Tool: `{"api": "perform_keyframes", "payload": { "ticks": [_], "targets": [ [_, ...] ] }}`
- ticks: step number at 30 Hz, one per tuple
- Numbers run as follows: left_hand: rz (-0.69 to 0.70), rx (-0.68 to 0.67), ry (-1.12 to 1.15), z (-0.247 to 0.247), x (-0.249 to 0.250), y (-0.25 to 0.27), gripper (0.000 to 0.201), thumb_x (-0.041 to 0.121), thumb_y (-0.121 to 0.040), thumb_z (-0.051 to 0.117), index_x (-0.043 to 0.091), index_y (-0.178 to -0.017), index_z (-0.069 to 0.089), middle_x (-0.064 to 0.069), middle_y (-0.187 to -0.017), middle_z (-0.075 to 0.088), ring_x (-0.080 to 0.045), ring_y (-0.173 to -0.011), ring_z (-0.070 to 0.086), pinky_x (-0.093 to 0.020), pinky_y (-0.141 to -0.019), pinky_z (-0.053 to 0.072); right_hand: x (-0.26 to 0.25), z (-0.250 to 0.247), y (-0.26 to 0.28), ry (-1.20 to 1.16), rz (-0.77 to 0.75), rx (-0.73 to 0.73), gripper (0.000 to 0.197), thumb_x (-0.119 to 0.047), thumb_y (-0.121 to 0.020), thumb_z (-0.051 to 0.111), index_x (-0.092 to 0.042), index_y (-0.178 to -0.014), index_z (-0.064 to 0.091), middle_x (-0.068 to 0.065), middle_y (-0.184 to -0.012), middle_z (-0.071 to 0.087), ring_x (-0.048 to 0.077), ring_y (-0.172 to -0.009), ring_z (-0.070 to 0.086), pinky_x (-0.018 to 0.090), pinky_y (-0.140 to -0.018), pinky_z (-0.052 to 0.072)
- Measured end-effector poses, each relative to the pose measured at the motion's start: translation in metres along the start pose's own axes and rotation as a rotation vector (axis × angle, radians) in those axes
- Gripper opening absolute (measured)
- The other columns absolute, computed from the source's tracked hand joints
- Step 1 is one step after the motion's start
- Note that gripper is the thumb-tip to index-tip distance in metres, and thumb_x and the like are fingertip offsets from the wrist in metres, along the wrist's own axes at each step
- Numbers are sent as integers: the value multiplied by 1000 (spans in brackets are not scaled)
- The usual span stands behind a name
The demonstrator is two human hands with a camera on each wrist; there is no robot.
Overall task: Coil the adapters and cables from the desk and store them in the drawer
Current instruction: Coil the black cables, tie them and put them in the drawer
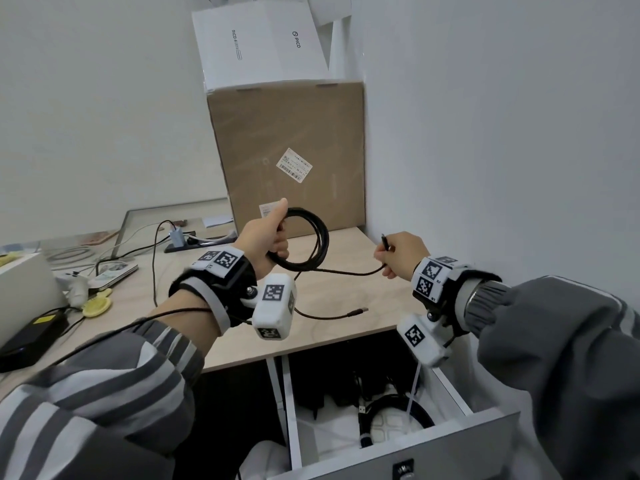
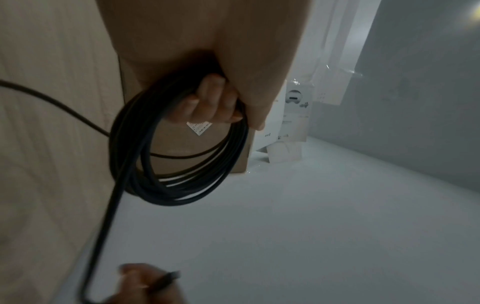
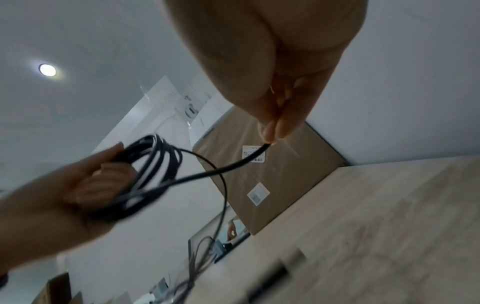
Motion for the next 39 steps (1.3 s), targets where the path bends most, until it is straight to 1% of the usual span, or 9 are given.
{"api": "perform_keyframes", "payload": {
  "ticks": [5,9,13,16,22,27,29,32,39],
  "targets": [
    [22,-112,-531,14,-19,10,43,43,-93,58,13,-65,43,4,-50,26,-11,-41,22,-20,-39,21,-18,-18,-11,-120,-75,121,9,-6,-89,58,-8,-82,63,5,-62,63,1,-39,59,12,-44,48],
    [50,-85,-725,15,-29,12,45,46,-91,57,10,-66,48,3,-51,31,-15,-43,27,-22,-43,27,-28,-22,-12,-134,-137,139,13,-6,-87,58,-12,-78,63,3,-62,62,1,-40,59,12,-43,46],
    [42,-43,-541,16,-31,13,44,43,-94,54,9,-69,48,1,-53,28,-12,-41,23,-20,-40,21,-27,-12,-5,-71,-182,9,8,-8,-89,59,-9,-94,66,4,-64,62,6,-45,60,16,-46,48],
    [38,-33,-453,19,-30,12,45,45,-95,52,10,-69,46,2,-54,25,-11,-42,21,-20,-39,19,-29,-2,3,-105,-208,-112,23,-11,-85,68,-10,-107,62,4,-63,63,8,-47,61,19,-48,50],
    [60,-71,-474,25,-31,14,47,50,-94,51,9,-71,49,4,-53,25,-11,-43,21,-21,-42,19,-41,9,9,-236,-239,-67,17,-11,-82,71,-1,-94,66,13,-72,71,22,-67,72,36,-73,60],
    [46,-131,-581,31,-30,18,56,62,-90,47,9,-72,50,5,-50,27,-11,-42,23,-21,-42,22,-53,10,12,-60,-336,-8,17,-27,-75,77,-16,-68,67,-1,-64,69,9,-57,64,20,-56,50],
    [25,-128,-592,34,-28,20,61,68,-88,41,10,-72,49,5,-50,27,-11,-42,23,-22,-42,21,-55,11,13,-44,-377,0,16,-29,-74,78,-18,-66,70,-8,-59,65,3,-56,58,20,-60,47],
    [-10,-119,-565,37,-26,20,64,71,-88,35,12,-68,46,6,-49,25,-11,-42,20,-21,-41,17,-56,12,16,-87,-414,5,10,-22,-76,77,-15,-71,74,-13,-56,60,-4,-52,51,9,-55,38],
    [12,-124,-403,32,-31,16,40,37,-96,38,14,-65,41,6,-46,23,-11,-39,17,-20,-40,14,-54,7,20,-242,-458,-123,15,-21,-90,64,-13,-91,76,1,-90,74,3,-83,63,13,-79,46]
  ]
}}
Point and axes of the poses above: each hand's wrist, its own y-axis away from the middle knuckle, its own z-axis out of the palm, x = y × z, the point moved 1 cm from there along -y, towards the middle knuckle
